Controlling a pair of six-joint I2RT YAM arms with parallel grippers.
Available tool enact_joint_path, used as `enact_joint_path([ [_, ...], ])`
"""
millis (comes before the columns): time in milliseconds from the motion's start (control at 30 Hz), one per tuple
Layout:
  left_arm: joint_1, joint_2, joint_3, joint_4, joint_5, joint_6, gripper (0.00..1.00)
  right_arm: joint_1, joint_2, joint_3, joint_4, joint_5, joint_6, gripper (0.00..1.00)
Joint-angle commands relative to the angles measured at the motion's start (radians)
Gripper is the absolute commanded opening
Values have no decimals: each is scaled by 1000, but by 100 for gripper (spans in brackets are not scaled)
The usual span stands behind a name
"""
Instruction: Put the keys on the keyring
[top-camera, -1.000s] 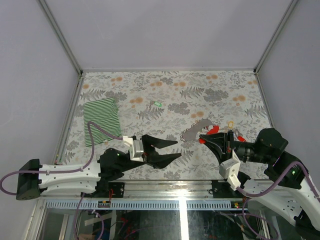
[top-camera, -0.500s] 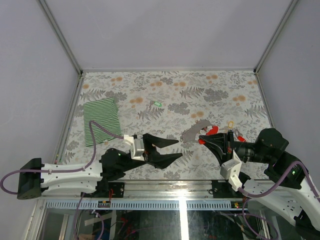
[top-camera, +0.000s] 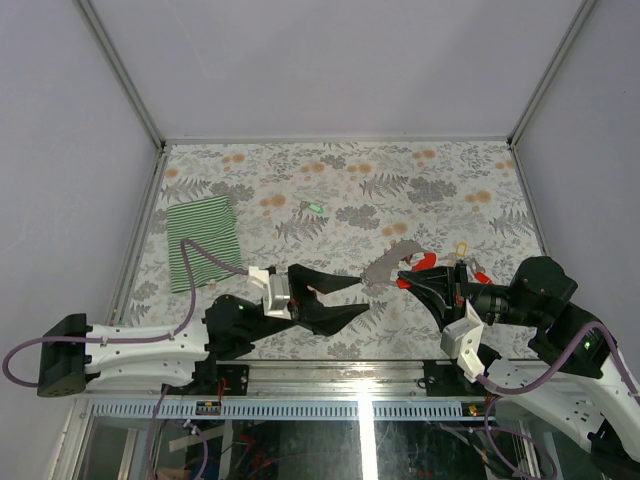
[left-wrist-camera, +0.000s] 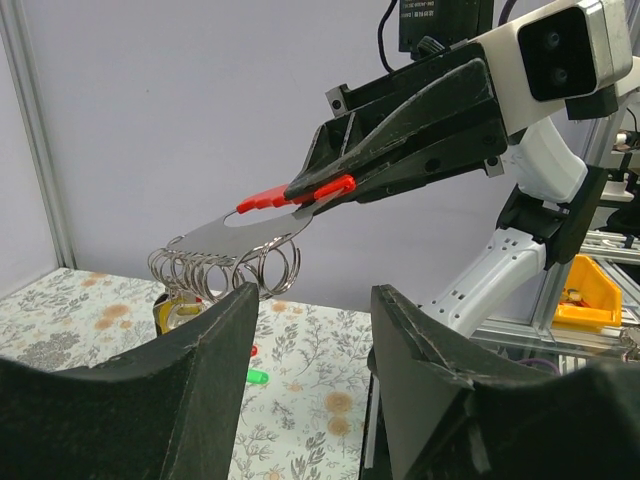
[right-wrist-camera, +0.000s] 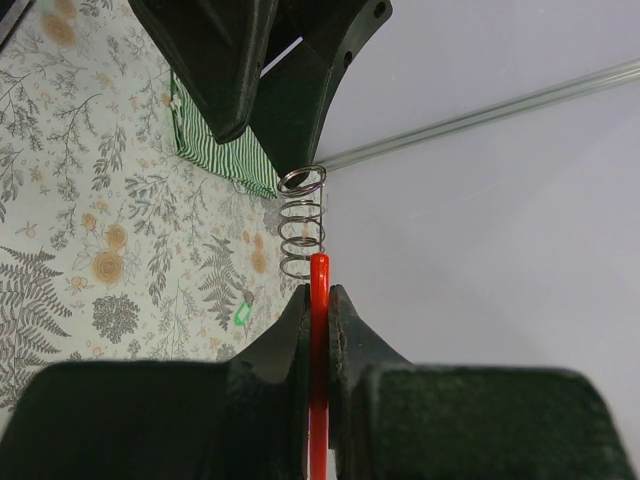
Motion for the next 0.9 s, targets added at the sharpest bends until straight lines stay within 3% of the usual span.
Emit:
enact_joint_path([
  [0, 3, 10, 37, 97, -10, -11, 51, 4, -11, 6, 59, -27, 4, 0],
  [300, 2, 19, 48, 106, -5, -12, 50, 5, -12, 3, 51, -20, 2, 0],
  [867, 3, 38, 68, 91, -99, -30, 31, 5, -9, 2, 54, -21, 10, 0],
])
